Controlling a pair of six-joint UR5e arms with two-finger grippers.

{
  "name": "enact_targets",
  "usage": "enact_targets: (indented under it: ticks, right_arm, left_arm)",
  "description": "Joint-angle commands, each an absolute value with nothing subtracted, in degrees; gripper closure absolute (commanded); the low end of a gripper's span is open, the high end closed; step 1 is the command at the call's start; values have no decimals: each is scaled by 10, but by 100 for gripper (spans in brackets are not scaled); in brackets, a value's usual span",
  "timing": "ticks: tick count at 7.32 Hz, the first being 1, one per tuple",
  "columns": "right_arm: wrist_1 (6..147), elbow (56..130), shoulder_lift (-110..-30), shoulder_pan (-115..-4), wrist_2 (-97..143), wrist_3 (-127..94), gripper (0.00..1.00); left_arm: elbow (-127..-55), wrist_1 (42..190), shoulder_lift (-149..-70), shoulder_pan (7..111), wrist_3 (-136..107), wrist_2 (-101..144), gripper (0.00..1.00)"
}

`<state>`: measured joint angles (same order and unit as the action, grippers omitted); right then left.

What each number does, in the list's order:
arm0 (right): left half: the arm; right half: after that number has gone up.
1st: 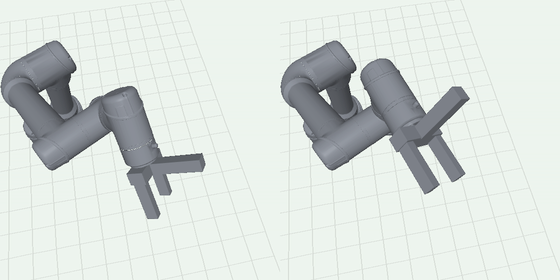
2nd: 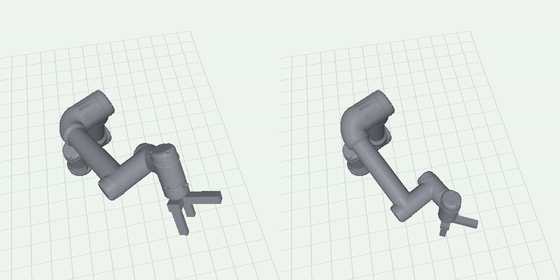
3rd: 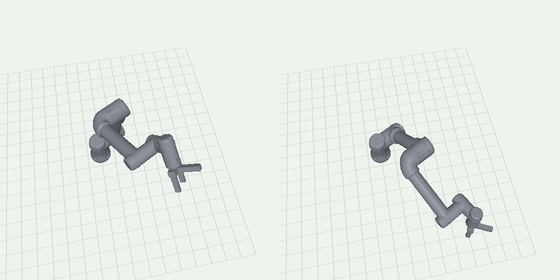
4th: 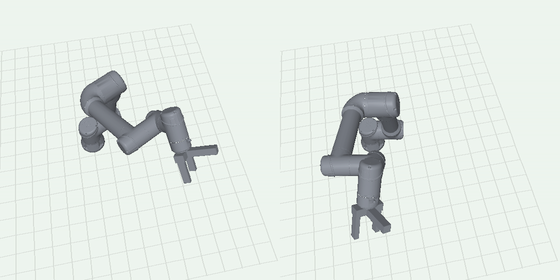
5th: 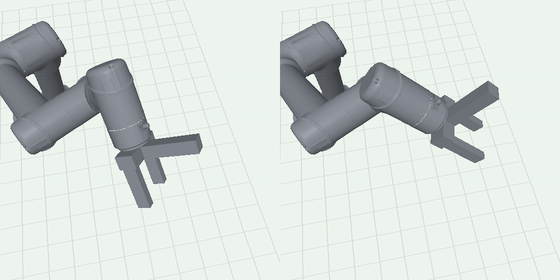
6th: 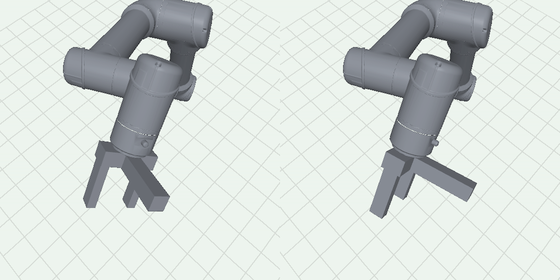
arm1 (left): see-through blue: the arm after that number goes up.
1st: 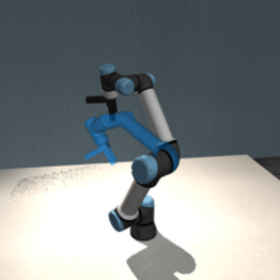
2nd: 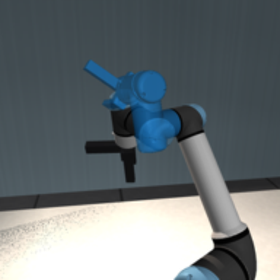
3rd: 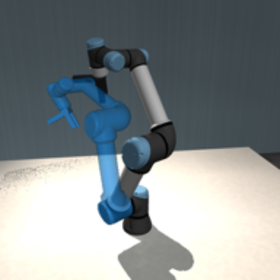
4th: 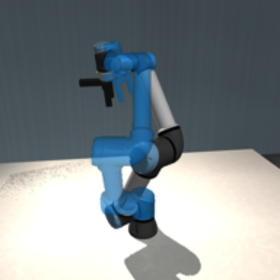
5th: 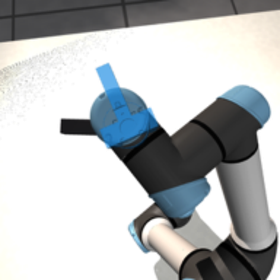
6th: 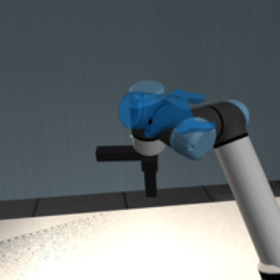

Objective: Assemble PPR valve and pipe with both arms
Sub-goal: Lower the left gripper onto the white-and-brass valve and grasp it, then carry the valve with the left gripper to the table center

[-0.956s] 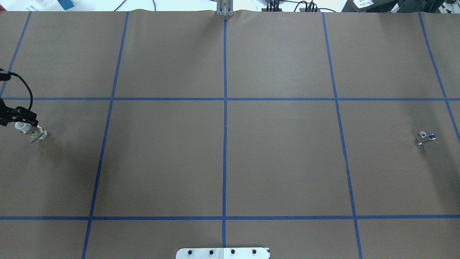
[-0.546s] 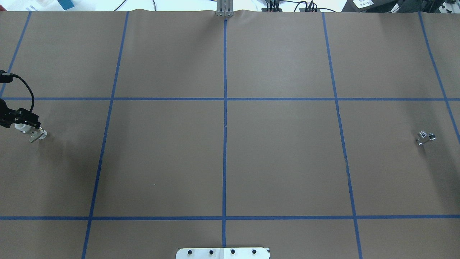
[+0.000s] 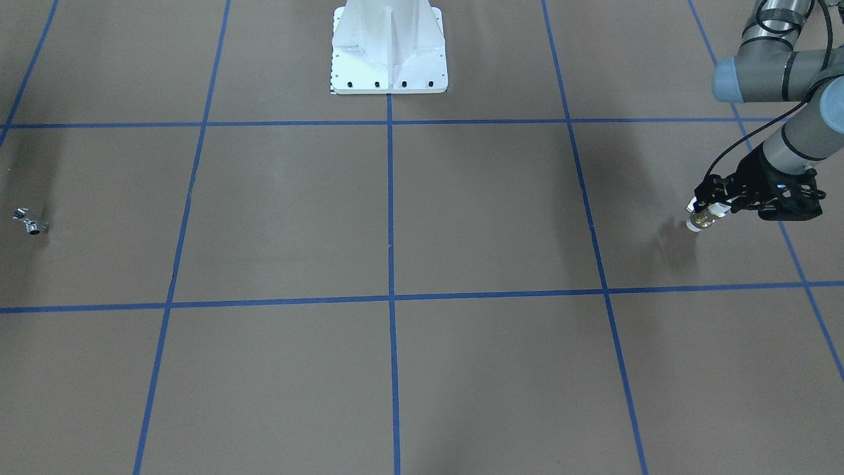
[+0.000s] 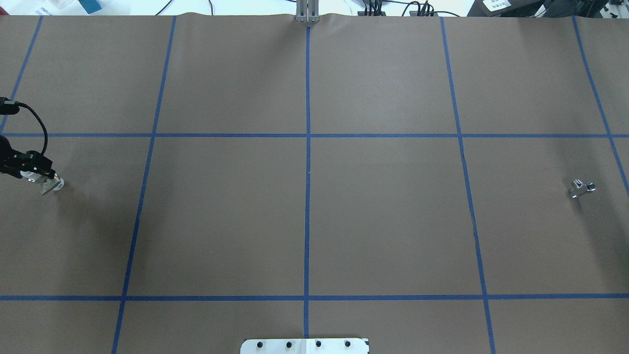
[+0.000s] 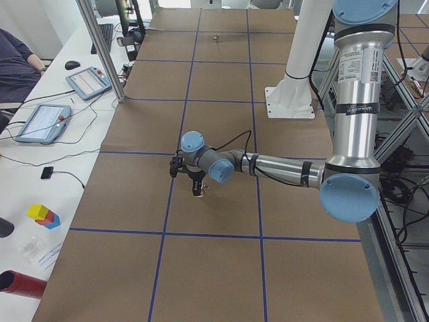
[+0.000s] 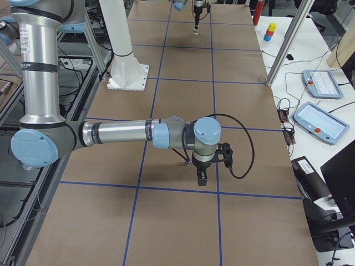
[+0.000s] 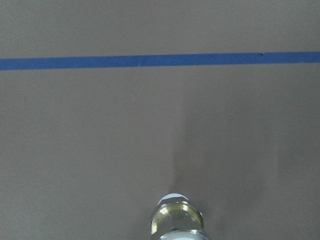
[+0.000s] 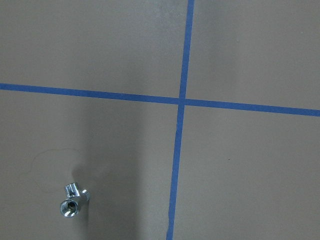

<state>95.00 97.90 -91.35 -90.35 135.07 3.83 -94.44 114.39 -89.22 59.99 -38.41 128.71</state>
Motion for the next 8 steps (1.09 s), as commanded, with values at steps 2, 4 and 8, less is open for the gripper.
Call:
enact_targets:
  ticks: [2, 4, 8]
  right_arm:
    - [950, 978, -912, -904, 1350, 39, 1]
    - [950, 978, -911, -904, 1350, 39, 1]
    - [950, 980, -911, -899, 1349, 38, 1]
  left_arm:
    - [-955, 1139, -889, 601, -384, 1287, 75]
    - [-961, 1136, -889, 601, -385, 1288, 100]
    - [-1076, 867, -1020, 599, -393, 1296, 100]
